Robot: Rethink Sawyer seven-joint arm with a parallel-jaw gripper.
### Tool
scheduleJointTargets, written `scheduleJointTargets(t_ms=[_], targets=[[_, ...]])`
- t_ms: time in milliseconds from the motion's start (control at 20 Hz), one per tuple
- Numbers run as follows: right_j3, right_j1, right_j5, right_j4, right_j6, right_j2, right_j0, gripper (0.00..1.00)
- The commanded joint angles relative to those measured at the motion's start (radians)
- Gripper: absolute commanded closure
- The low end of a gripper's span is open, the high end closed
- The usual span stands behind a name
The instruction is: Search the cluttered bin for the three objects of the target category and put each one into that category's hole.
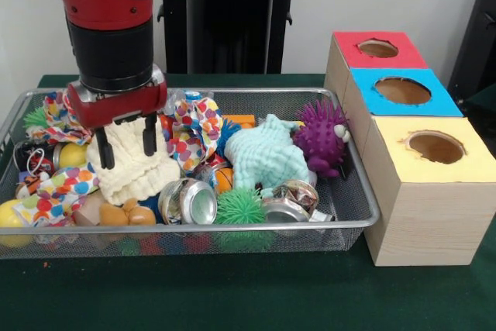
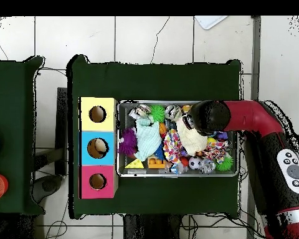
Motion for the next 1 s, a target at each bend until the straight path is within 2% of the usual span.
scheduleJointTargets(t_ms=[50, 300, 750, 1000], targets=[[-0.025, 0.086, -0.003, -0.011, -0.322, 0.097, -0.034, 0.00], [-0.089, 0.174, -0.051, -0.020, -0.339, 0.139, -0.040, 0.00], [-0.142, 0.199, -0.017, -0.031, -0.341, 0.168, -0.029, 0.00], [-0.146, 0.210, -0.050, -0.098, -0.408, 0.166, -0.050, 0.00]])
